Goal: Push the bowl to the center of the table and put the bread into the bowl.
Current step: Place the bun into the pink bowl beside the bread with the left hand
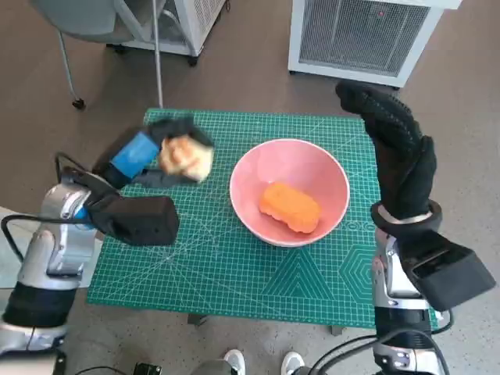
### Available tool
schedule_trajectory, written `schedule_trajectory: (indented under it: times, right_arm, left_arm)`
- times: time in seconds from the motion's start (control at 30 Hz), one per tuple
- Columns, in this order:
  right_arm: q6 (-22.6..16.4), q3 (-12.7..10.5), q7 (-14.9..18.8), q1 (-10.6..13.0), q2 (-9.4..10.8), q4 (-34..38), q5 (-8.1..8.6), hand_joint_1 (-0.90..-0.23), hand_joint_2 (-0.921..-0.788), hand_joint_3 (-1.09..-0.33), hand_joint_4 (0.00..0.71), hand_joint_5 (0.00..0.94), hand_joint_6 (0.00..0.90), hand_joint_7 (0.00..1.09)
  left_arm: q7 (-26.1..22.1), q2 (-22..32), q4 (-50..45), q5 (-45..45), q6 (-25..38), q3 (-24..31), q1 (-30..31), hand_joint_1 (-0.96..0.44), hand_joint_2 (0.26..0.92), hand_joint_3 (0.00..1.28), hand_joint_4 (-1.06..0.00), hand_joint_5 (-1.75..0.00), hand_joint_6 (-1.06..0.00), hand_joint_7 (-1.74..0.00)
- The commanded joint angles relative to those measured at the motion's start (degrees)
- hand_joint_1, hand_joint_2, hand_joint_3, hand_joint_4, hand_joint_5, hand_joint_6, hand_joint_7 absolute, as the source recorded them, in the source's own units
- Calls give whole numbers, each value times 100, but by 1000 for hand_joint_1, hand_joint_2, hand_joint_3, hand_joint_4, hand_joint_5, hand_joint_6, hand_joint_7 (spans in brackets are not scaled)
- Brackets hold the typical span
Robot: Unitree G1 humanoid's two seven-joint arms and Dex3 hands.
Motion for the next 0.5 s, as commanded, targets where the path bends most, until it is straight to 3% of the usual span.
schedule_trajectory:
  times: [0.03, 0.23, 0.5]
  right_arm:
    - [96, -12, 89, 69, -47, 38, 100, -669, -921, -828, 265, 1, -1, 604]
    - [72, -16, 137, 94, -63, 22, 134, -670, -921, -827, 265, 2, -1, 605]
    - [62, -61, 187, 100, -120, 9, 180, -675, -921, -825, 266, 2, -1, 611]
  left_arm:
    - [448, -525, -275, 200, -97, -225, -303, 0, 920, 20, -807, -1034, -622, -1168]
    - [591, -1016, -35, 486, -173, -683, -662, 0, 920, 20, -808, -1037, -620, -1165]
    - [288, -1404, 897, 564, -303, -1302, -1086, 0, 920, 19, -802, -1044, -629, -1157]
